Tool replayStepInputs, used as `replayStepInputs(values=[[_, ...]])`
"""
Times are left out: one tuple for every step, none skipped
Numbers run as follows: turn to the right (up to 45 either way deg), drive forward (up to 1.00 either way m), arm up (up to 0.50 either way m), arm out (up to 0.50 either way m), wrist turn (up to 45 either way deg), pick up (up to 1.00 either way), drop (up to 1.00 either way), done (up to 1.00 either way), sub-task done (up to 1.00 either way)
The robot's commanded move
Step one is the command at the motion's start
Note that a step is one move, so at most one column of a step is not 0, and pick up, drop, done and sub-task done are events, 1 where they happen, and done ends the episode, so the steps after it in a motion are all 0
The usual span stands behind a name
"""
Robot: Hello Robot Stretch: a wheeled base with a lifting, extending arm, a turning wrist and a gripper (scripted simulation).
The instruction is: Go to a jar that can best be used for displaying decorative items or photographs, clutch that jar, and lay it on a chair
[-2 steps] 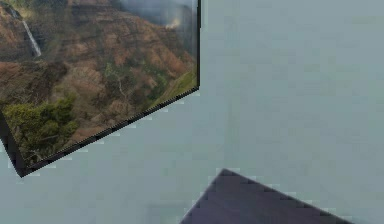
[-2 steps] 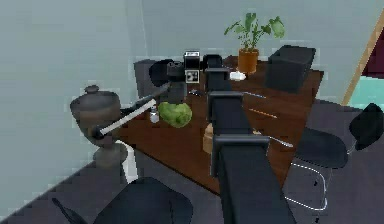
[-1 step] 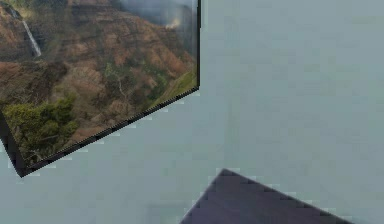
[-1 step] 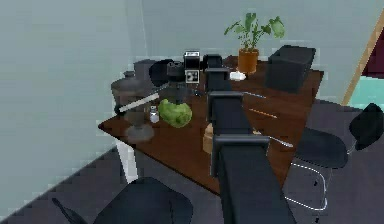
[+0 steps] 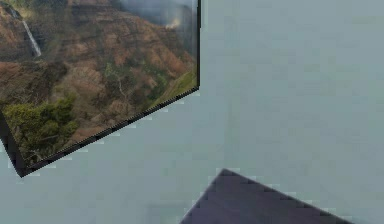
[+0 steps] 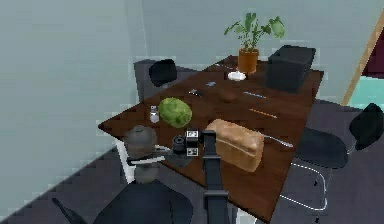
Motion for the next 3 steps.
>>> replayStepInputs(values=[[0.0,0.0,-0.32,0.0,0.0,0.0,0.0,0.0,0.0],[0.0,0.0,0.0,0.0,0.0,0.0,1.0,0.0,0.0],[0.0,0.0,0.1,0.0,0.0,0.0,0.0,0.0,0.0]])
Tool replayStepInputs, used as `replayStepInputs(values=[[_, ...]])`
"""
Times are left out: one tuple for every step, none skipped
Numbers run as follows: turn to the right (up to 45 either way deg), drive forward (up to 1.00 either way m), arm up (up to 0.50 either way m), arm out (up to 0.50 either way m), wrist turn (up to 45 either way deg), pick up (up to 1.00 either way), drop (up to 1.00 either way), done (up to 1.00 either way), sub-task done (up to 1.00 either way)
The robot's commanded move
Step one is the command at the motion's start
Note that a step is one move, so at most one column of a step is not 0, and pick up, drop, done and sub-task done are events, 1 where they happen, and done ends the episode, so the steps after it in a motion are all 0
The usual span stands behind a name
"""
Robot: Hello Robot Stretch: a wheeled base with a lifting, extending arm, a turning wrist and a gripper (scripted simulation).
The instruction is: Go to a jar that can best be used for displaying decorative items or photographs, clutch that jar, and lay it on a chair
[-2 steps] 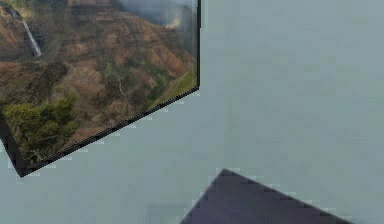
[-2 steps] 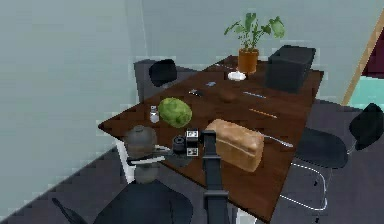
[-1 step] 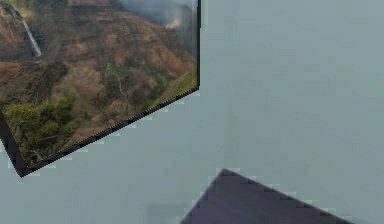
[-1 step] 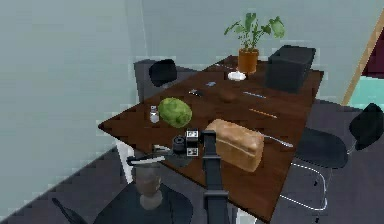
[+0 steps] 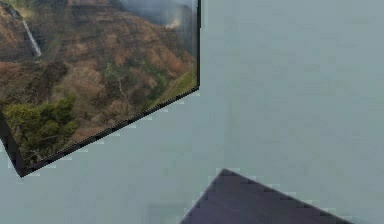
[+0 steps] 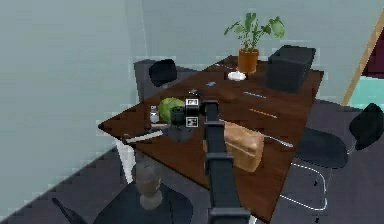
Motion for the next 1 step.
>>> replayStepInputs(values=[[0.0,0.0,0.0,-0.08,0.0,0.0,0.0,0.0,0.0]])
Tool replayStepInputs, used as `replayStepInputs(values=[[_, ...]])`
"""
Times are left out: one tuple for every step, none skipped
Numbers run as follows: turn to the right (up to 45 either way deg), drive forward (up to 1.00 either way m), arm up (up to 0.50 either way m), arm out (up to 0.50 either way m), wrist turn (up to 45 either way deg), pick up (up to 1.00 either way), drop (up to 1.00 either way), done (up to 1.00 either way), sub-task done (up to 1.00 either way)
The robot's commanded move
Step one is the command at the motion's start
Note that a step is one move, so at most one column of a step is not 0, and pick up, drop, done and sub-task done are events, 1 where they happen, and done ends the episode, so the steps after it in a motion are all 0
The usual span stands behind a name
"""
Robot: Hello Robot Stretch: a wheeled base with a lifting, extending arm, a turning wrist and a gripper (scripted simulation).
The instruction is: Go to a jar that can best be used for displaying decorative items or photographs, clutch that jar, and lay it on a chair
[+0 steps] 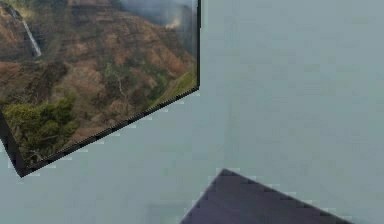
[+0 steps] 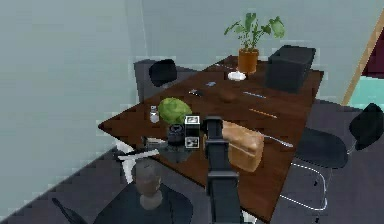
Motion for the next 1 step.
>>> replayStepInputs(values=[[0.0,0.0,0.0,0.0,0.0,0.0,0.0,1.0,0.0]])
